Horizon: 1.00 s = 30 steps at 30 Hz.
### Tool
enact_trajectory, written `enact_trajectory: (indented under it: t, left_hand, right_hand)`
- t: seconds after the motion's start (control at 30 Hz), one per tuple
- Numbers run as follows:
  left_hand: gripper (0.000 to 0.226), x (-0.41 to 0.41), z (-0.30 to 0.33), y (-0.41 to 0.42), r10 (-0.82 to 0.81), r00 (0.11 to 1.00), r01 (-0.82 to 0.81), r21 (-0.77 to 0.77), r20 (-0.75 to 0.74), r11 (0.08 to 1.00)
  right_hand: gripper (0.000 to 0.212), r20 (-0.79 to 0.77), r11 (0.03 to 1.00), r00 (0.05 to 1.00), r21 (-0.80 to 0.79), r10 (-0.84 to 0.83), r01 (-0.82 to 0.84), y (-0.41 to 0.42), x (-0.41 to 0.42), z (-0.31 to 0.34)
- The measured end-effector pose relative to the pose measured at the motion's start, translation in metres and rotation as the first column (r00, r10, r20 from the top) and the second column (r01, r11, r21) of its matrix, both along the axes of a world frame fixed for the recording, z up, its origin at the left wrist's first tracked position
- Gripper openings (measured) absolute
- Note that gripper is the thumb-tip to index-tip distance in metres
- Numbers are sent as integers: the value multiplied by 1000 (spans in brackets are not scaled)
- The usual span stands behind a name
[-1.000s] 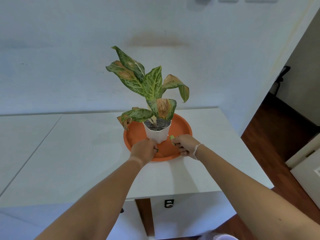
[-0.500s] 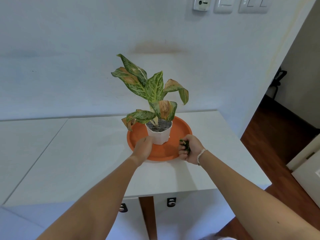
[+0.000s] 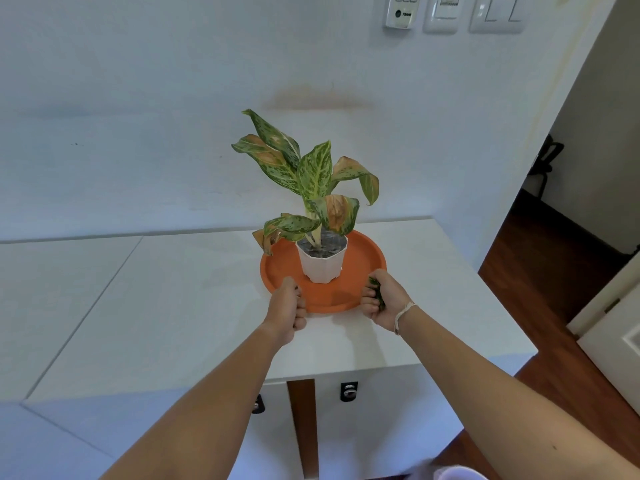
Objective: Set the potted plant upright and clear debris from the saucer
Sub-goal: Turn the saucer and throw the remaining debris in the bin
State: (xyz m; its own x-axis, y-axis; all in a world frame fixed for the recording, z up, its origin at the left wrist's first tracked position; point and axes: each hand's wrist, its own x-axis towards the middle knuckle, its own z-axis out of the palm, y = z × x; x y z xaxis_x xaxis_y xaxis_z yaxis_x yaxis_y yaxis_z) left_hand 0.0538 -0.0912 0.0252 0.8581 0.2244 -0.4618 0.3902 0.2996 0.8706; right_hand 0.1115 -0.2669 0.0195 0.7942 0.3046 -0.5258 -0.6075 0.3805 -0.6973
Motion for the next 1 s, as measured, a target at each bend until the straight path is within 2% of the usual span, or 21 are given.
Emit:
enact_trajectory:
  t: [0.33, 0.5, 0.77, 1.0]
  left_hand:
    - [24, -8, -3, 7, 1, 999, -7, -179, -33, 984]
    - [24, -8, -4, 10, 23, 999, -36, -278, -49, 960]
    - [24, -7, -6, 12, 27, 996, -54, -352, -81, 934]
    - [25, -4, -12, 4, -53, 996, 19, -389, -76, 921]
  right_hand:
    - [22, -60, 984, 992, 135, -112, 119, 5, -16, -3]
    - [25, -50, 979, 986, 125, -156, 161, 10, -23, -3]
    - [28, -80, 965, 976, 154, -204, 214, 13, -32, -10]
    - [27, -125, 932, 947, 181, -296, 315, 1, -41, -19]
